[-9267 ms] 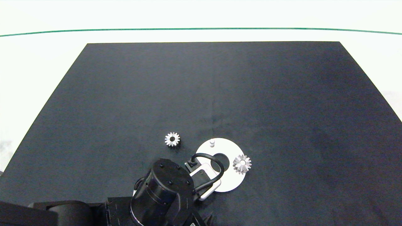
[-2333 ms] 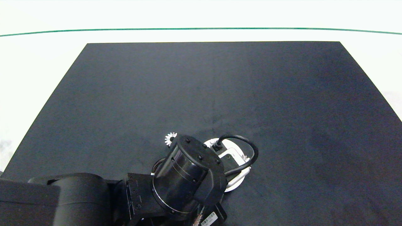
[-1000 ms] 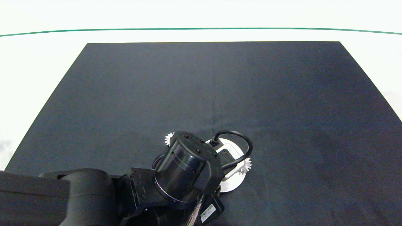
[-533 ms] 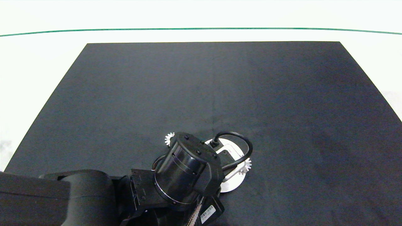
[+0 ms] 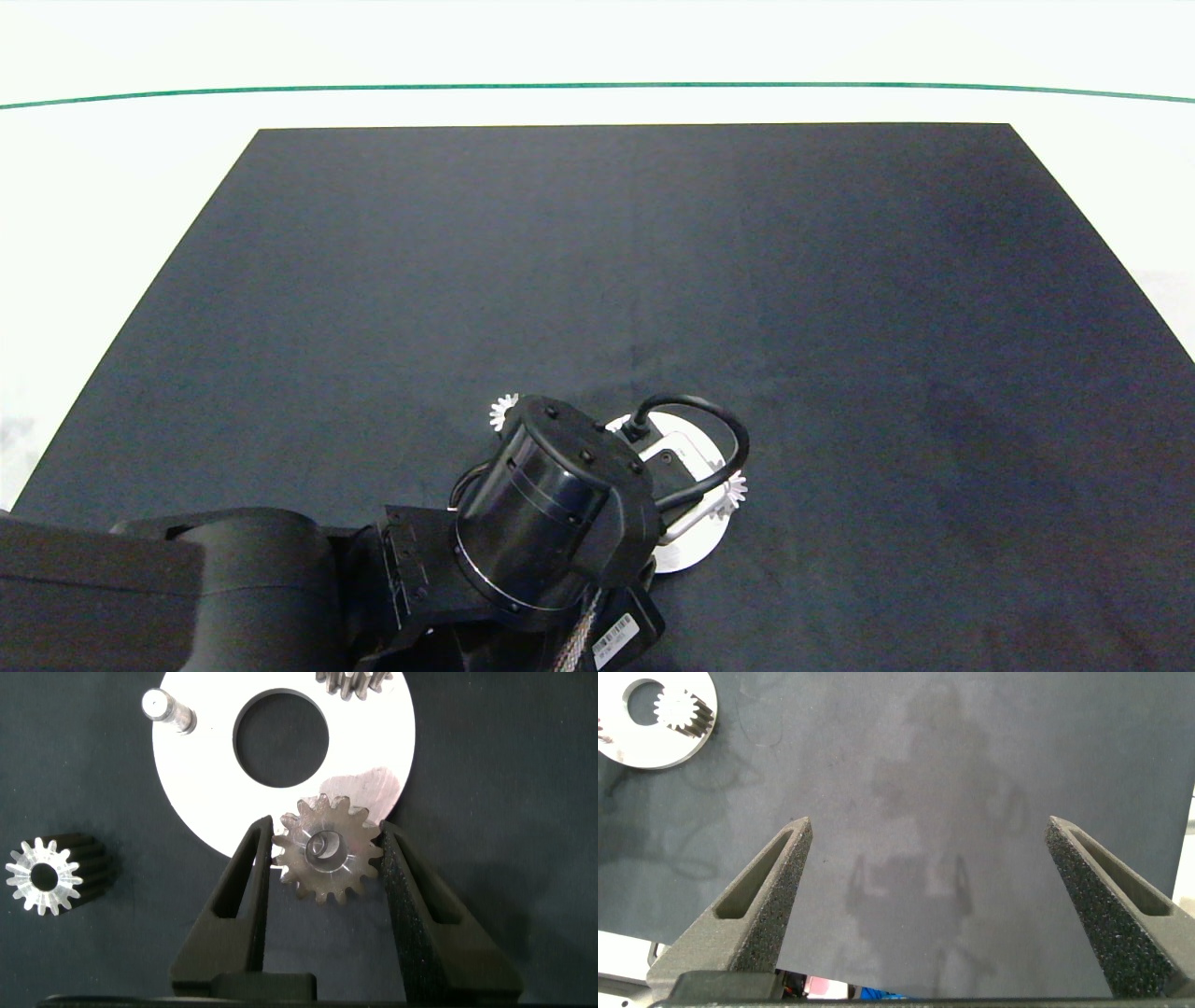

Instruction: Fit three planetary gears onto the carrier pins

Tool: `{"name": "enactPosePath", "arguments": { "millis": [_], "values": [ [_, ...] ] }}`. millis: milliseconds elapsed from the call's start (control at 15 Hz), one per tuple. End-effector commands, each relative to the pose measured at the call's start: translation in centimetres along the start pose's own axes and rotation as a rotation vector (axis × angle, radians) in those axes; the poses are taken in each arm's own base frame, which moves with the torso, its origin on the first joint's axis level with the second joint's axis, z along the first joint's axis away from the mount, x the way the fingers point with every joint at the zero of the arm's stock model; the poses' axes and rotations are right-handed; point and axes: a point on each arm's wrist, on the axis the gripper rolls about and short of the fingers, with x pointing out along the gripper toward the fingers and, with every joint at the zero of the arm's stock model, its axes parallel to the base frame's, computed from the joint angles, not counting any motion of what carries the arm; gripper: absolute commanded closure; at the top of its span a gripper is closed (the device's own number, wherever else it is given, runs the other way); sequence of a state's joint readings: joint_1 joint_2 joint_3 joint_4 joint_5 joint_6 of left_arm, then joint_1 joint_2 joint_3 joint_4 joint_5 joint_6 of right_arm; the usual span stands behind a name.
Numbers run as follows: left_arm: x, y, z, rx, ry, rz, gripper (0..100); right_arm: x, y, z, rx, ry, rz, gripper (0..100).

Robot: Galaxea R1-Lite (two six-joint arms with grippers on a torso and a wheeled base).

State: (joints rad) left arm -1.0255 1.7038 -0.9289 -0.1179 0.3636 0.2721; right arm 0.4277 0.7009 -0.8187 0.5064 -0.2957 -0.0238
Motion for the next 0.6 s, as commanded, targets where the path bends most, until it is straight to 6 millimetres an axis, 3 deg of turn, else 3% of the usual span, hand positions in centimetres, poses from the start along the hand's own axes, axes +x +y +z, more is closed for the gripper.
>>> {"name": "enactPosePath", "arguments": {
  "millis": [67,600],
  "values": [
    [-0.10,0.06,-0.04,0.003,0.001,0.004,100,0.00,0.00,-0.02,-0.002,0.003,0.000,0],
    [0.05,0.03,0.06,0.005,-0.002,0.004,100,0.00,0.01,-0.02,0.000,0.002,0.005,0]
  ]
}}
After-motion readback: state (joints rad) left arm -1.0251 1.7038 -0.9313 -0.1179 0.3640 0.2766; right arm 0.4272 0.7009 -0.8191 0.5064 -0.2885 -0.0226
